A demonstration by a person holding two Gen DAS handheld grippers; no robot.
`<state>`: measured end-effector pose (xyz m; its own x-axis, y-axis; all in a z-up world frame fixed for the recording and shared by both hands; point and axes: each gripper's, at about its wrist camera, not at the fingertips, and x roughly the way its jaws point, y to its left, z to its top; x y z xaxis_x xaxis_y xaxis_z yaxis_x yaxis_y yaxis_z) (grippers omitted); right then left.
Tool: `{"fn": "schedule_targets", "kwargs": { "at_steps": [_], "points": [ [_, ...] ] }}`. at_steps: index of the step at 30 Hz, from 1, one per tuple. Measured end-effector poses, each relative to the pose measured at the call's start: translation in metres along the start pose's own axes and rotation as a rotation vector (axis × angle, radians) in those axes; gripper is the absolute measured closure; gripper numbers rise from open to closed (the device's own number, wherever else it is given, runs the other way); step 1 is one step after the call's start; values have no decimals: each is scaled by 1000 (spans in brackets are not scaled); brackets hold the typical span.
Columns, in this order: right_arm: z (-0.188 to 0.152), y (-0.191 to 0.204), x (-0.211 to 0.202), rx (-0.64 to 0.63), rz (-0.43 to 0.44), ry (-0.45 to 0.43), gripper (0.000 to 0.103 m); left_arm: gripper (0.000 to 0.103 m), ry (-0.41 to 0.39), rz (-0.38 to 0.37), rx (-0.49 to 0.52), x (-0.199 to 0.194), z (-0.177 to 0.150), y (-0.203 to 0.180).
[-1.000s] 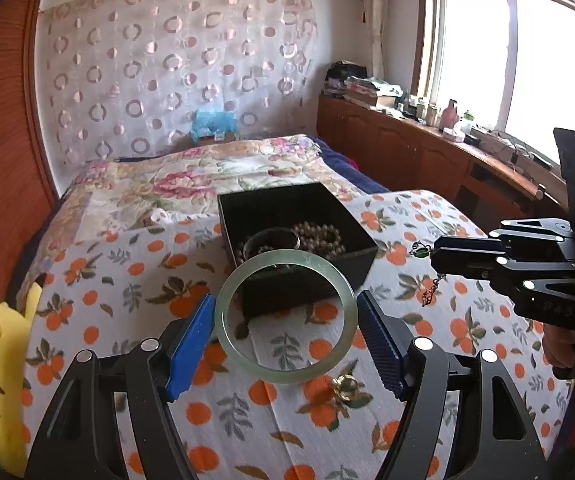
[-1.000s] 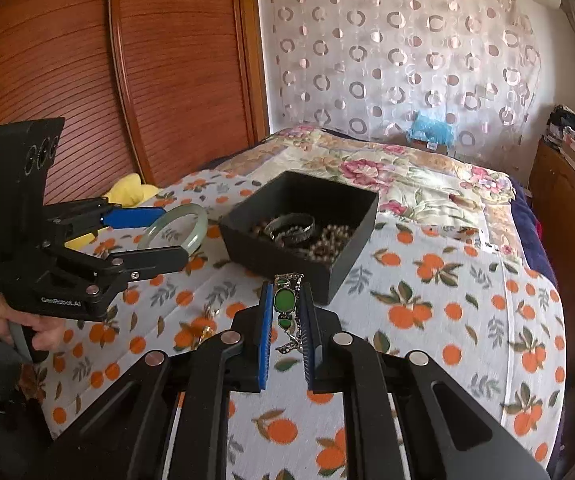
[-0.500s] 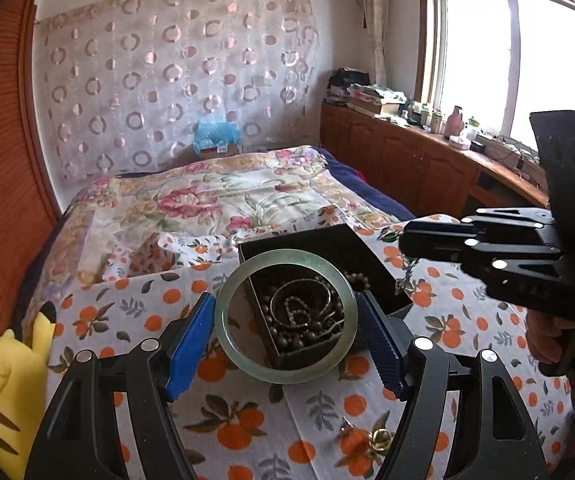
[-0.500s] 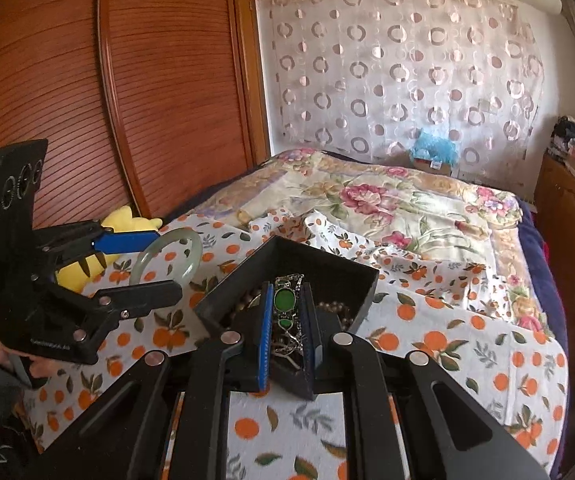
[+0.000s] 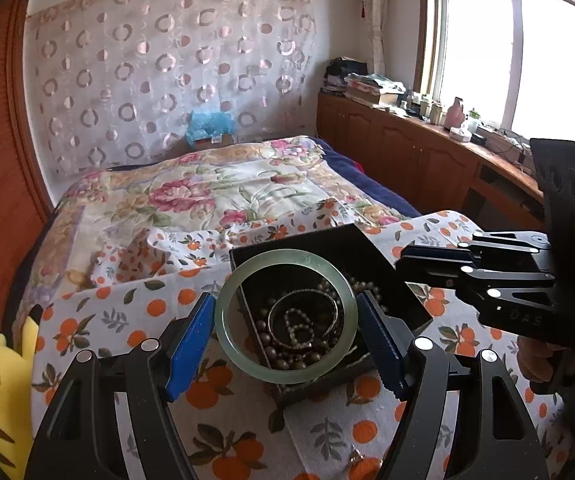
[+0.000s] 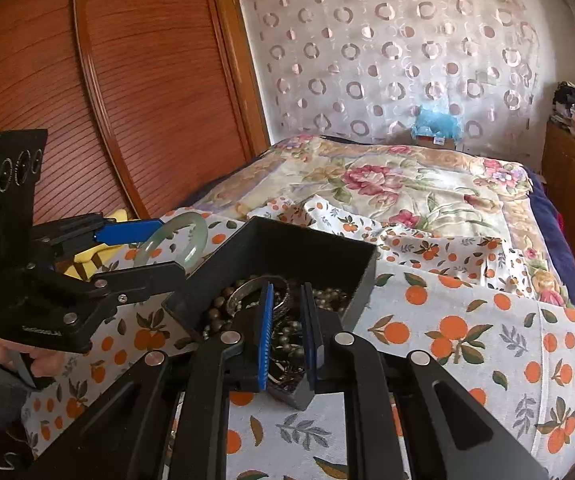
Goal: Organize jewelry
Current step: 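Carry the jade bangle and green bracelet over the black box and open both tools, then grasp the gold ring with the right tool while the left grasps a small silver ring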
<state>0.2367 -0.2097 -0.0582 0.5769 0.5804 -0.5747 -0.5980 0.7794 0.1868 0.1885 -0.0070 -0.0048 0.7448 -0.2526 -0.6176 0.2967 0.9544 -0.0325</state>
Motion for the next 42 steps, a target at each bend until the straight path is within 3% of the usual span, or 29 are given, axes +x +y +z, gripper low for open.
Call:
{"fn": "schedule_targets", "kwargs": {
  "at_steps": [12,23,27,30,38,42],
  "points": [
    [5,-9,-8,26,-64,-7,84,34,40,12,51,44,20,-6],
    [5,-14,-18,32,-89,-4,84,34,85,-1,59,61,20,-9],
    [4,-14,-19,28,-91,-2,84,34,85,-6,50,59,17,-11],
    [0,-14,-23,26,-96,-2,84,22,70,-4,48,53,16,-12],
    [-13,-3,-40,19,-107,-7,83,16,21,-6,20,18,8,-12],
    [-22,5,-49,16,-98,-6,69,15,8,3,8,-4,-5,-10]
  ]
}}
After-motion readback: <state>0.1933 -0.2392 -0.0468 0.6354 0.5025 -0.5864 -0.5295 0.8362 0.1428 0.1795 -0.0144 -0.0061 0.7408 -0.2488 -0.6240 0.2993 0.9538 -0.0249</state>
